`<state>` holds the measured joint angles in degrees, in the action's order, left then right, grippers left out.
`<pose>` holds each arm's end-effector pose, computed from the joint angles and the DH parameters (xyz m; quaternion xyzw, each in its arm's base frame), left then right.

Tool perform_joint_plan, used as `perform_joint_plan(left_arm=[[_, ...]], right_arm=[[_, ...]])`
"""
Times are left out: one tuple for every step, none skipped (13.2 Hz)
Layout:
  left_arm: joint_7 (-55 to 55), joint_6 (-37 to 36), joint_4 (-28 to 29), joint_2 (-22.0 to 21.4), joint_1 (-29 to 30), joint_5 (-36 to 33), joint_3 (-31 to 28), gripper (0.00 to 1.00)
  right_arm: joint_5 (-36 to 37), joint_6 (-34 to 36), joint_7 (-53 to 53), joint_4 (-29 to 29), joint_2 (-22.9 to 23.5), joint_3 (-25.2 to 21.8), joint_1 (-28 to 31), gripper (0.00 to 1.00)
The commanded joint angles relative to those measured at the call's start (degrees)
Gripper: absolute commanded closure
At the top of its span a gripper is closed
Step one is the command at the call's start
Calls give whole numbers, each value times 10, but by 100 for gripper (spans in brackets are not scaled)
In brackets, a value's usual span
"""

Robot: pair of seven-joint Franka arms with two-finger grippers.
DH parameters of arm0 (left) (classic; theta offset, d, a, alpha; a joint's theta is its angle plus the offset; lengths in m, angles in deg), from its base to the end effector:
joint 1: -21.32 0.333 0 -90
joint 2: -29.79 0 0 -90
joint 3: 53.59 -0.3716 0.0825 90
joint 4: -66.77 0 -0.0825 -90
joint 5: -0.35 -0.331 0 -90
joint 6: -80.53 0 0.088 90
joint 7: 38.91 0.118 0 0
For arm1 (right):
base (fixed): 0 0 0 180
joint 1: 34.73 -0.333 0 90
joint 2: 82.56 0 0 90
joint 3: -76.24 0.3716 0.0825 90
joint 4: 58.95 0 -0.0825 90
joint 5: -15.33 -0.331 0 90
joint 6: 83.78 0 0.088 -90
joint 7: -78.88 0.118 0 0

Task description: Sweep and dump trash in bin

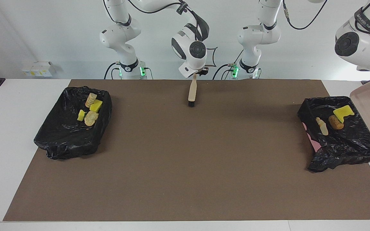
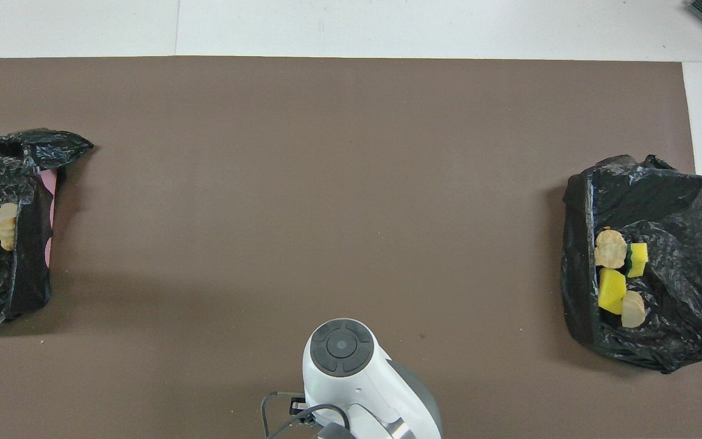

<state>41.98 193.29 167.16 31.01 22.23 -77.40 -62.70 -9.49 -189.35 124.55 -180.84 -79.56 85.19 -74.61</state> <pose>0.5312 0.1669 0.6763 -0.5229 0.5998 0.3754 0.4753 0.2812 0.3774 0.4451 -0.9642 0.0644 0.2569 0.0143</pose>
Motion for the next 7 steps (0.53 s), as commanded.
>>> perform_joint_plan(left_arm=[[-13, 5, 25, -24, -4, -17, 0, 100], [-14, -25, 25, -24, -7, -17, 8, 100], [-16, -53, 24, -24, -6, -20, 30, 100], [-27, -54, 20, -22, -4, -41, 31, 100], [-31, -50, 18, -22, 1, -55, 32, 100], [-32, -53, 17, -24, 1, -53, 32, 100], [-38, -61, 17, -24, 1, -50, 33, 100]], right_arm=[[-6, 51, -28, -5, -61, -1, 48, 4], [2, 74, -31, -5, -83, -1, 76, 0], [20, 101, -52, 5, -101, -1, 99, 0], [33, 135, -81, 22, -106, -1, 119, 0], [42, 170, -101, 48, -105, -1, 140, 0], [46, 198, -116, 66, -106, -1, 166, 0], [47, 221, -133, 84, -110, -1, 194, 0]])
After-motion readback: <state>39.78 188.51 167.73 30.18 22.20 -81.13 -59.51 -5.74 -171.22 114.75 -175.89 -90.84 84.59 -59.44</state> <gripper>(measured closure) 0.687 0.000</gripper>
